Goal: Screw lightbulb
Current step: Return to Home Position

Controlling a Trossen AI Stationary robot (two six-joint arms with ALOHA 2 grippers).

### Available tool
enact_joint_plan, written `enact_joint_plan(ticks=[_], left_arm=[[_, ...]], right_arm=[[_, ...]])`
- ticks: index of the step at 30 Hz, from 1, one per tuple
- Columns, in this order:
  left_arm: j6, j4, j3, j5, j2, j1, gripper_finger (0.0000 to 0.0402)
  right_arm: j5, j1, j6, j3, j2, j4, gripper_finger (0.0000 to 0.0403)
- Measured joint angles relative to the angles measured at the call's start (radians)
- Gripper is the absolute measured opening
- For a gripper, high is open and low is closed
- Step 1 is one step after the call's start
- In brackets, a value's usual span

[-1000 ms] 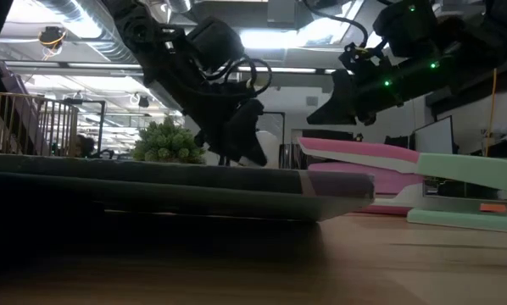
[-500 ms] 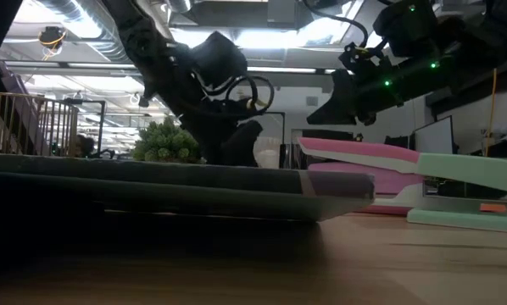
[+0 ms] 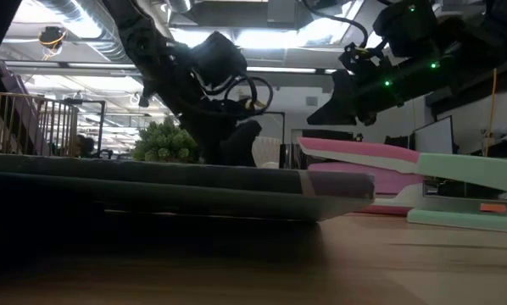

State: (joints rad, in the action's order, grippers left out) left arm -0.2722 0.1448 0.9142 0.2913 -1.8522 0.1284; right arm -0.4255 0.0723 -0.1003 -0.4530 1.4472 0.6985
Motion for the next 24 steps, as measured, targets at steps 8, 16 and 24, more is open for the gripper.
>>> enact_joint_plan(ticks=[8,16,24], left_arm=[[-0.064,-0.173,0.000,0.000,0.195,0.000,0.0222],[-0.149,-0.405,0.000,-0.012,0.521,-0.023,0.0221],[-0.286,-0.889,0.000,-0.028,0.837,-0.140,0.0146]], right_arm=[[0.054,0.000,-0.008,0.000,-0.003,0.006,0.0028],[0.210,-0.001,-0.049,0.000,-0.148,-0.025,0.0028],[0.372,-0.001,-0.079,0.000,-0.493,-0.286,0.0028]])
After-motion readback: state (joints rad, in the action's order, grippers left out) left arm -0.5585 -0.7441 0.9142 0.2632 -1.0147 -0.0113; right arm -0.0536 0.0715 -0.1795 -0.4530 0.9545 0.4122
